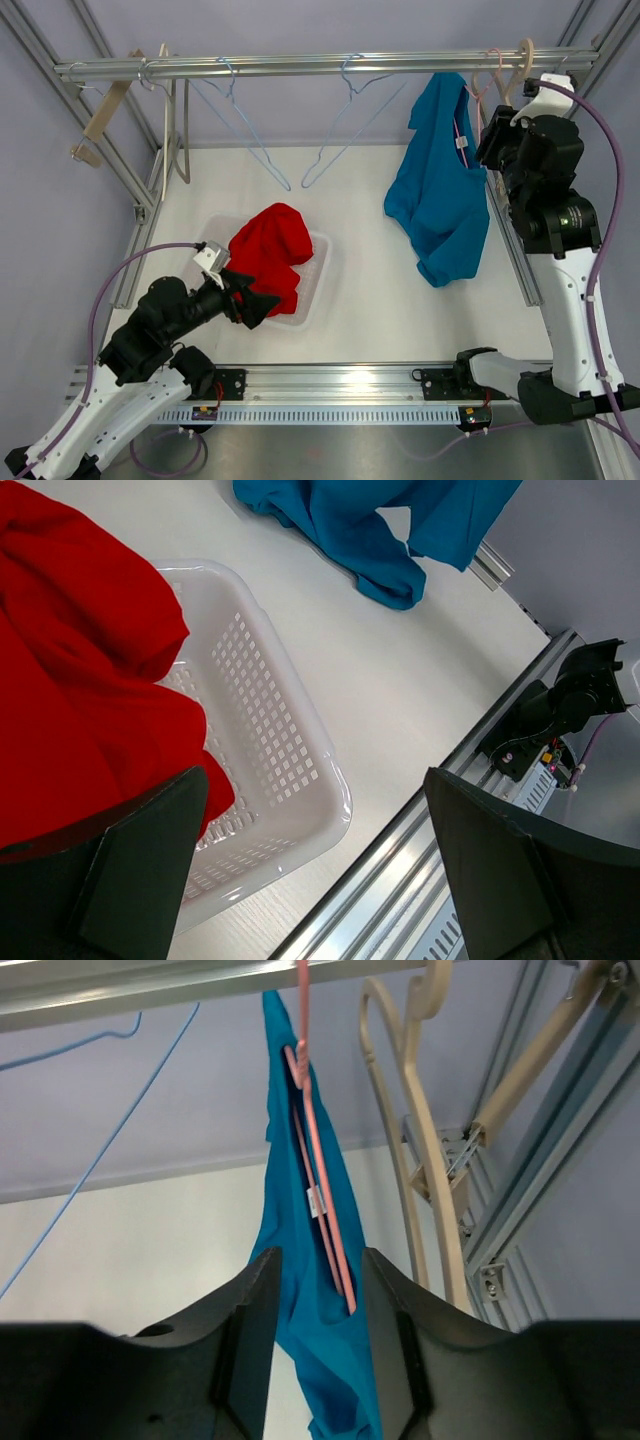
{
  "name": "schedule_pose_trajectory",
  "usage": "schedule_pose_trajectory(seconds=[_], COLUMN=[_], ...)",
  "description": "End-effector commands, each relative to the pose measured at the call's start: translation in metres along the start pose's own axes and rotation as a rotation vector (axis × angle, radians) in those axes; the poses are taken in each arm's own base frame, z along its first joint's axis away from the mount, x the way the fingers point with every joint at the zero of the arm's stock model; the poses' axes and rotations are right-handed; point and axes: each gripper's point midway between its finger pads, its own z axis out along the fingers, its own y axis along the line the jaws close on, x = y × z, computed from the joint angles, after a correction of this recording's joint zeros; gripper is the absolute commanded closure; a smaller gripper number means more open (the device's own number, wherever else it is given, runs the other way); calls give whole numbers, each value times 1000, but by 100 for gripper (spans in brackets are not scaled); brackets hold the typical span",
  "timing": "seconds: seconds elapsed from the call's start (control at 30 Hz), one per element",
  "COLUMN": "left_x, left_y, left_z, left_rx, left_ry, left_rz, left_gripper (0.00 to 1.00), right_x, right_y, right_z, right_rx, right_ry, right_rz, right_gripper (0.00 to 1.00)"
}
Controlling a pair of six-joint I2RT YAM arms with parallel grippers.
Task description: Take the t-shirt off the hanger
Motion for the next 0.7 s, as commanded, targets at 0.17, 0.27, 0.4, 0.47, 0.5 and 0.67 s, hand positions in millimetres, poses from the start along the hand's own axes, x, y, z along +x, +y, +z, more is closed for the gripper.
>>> schedule_pose_trajectory(seconds=[0.17,0.27,0.4,0.47,0.5,0.67], left_x=[-16,-15,-14,-14,-14,-13], left_y=[-8,-8,-7,-7,-6,-6], left_z=[-4,-3,-2,-1,-1,0], left_rx=[24,25,23,20,19,18], left_ry=[-45,-38,-37,-33,-30,-28], left_rz=[17,14,10,7,6,1], left_gripper=[4,4,5,5,5,5], right_x=[32,37,42,42,45,55], right_y=[-14,-15,-13,-10,-8,1], right_z=[48,57,62,63,64,72], right_rx=[59,56,44,25,15,-24], right_ry=[113,124,129,125,129,153], right_rz=[-34,-39,-55,-49,-48,-40], right_gripper=[49,53,57,62,63,70])
